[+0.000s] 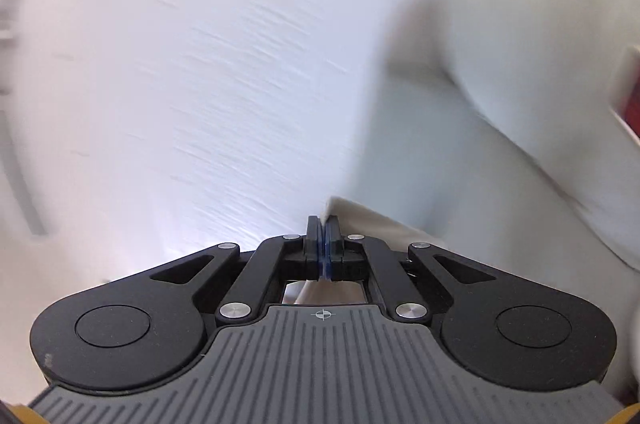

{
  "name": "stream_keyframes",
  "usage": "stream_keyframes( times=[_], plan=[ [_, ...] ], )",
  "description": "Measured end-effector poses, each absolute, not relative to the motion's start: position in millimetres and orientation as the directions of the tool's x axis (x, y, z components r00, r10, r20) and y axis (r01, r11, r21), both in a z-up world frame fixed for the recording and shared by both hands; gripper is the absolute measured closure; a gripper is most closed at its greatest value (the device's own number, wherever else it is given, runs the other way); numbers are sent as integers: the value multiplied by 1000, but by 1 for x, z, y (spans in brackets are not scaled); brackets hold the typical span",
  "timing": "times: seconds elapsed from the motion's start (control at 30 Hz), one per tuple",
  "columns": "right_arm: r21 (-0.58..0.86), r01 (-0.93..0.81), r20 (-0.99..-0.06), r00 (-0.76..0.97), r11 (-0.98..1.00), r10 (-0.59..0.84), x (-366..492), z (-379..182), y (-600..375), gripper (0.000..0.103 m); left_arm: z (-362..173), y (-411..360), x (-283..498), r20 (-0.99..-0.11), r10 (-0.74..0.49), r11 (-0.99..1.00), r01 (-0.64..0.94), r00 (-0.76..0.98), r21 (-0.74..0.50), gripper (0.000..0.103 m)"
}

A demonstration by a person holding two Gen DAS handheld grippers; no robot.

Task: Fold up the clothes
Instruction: 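Lift the sweatshirt high with both grippers to shake it out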

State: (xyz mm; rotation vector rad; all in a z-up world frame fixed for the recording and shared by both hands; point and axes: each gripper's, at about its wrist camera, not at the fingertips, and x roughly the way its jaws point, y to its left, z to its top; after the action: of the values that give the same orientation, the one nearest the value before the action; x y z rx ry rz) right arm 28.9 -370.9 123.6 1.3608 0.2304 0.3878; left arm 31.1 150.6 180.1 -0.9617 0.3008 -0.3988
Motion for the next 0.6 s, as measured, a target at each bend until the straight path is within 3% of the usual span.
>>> stream_keyframes(
  times=[0.07,0.2,0.3,0.4,0.47,0.6],
  plan=[
    [954,-215,148,944,209,295,11,165,-372,103,214,156,13,51,-388,507,259,920,-822,101],
    [924,-240,146,941,296,306,4,215,-362,103,251,145,-5,97,-327,568,277,940,-775,102],
    [866,-331,239,932,374,272,-25,246,-362,103,264,145,-30,215,-321,569,369,922,-735,102],
    [836,-305,199,943,456,267,-34,253,-359,103,259,135,-38,146,-260,676,289,954,-678,102],
    [856,-282,163,943,433,290,-29,249,-364,103,247,145,-24,69,-282,625,237,957,-743,102],
    [831,-281,170,950,481,261,-38,251,-369,103,241,154,-36,134,-286,596,285,949,-751,102]
  ],
)
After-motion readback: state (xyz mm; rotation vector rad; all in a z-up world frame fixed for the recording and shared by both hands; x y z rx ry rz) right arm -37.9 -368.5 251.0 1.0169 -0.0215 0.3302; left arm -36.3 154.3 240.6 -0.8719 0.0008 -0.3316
